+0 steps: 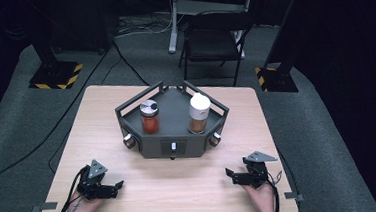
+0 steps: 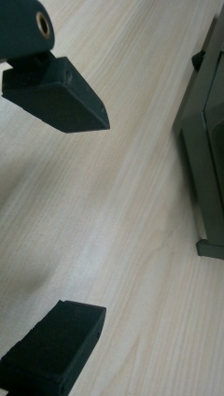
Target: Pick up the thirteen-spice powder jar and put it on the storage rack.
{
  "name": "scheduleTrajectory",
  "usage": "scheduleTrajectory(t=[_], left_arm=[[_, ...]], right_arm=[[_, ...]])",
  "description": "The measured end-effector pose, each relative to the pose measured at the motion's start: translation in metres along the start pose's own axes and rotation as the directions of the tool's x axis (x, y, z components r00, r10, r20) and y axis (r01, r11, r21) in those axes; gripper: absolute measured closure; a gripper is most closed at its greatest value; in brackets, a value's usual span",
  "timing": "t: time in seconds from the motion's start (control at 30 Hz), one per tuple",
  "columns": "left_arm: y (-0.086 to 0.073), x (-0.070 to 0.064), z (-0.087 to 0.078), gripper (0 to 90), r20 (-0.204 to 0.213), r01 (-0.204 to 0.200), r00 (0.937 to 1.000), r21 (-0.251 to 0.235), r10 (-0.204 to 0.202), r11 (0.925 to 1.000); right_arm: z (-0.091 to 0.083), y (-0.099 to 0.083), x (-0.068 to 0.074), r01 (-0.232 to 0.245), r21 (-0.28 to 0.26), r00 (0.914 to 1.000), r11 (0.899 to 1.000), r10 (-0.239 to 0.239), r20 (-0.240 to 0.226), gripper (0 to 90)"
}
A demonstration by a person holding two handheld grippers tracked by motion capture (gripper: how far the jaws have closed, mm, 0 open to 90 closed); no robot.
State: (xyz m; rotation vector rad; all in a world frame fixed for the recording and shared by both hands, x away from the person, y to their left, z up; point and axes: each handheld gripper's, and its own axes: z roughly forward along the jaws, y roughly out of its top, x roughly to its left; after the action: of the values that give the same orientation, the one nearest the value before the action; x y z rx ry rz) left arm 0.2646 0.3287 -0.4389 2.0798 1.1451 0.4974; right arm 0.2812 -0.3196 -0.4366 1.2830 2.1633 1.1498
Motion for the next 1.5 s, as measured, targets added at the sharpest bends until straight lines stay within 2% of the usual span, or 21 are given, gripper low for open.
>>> scheduleTrajectory(t=[0.23,0.37,0.6,0.77,1.5], left_arm=[[0.0,0.0,0.0,6.5,-0.001,0.0,1.0,0.001,0.0,1.0],[0.0,0.0,0.0,6.5,-0.001,0.0,1.0,0.001,0.0,1.0],[0.0,0.0,0.0,6.5,-0.001,0.0,1.0,0.001,0.0,1.0],[0.0,0.0,0.0,6.4,0.0,-0.001,1.0,0.001,0.001,1.0],[0.0,0.0,0.0,6.4,0.0,-0.001,1.0,0.001,0.001,1.0]], right_arm=[[0.003,-0.005,-0.002,-0.032,0.033,0.9994,0.999,0.032,-0.008,7.8],[0.001,-0.004,0.0,-0.029,0.051,0.9996,0.998,0.029,-0.003,7.6],[0.0,-0.003,0.014,0.035,0.081,0.9984,0.996,-0.038,0.042,7.7],[0.001,-0.002,0.021,0.059,0.095,0.9959,0.994,-0.065,0.063,7.5],[0.002,0.0,0.022,0.052,0.106,0.9956,0.993,-0.06,0.072,3.3]])
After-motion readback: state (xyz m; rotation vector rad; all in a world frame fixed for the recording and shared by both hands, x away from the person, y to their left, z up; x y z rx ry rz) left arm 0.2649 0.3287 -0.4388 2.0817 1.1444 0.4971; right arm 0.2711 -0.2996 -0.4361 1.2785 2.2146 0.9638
